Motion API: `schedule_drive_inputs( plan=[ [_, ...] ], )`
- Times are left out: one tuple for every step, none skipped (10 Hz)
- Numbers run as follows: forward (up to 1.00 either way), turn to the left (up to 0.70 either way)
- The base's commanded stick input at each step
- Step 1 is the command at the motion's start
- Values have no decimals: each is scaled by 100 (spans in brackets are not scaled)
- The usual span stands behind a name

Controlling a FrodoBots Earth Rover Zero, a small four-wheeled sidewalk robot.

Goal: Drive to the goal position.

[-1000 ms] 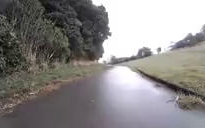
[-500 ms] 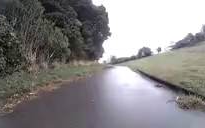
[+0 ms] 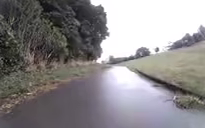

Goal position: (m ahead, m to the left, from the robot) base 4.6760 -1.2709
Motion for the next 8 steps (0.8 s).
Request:
schedule_drive_inputs(
  plan=[
    [25, -2],
    [50, -5],
    [66, -13],
    [66, -13],
    [66, -13],
    [66, -14],
    [66, -15],
    [66, -15]
  ],
)
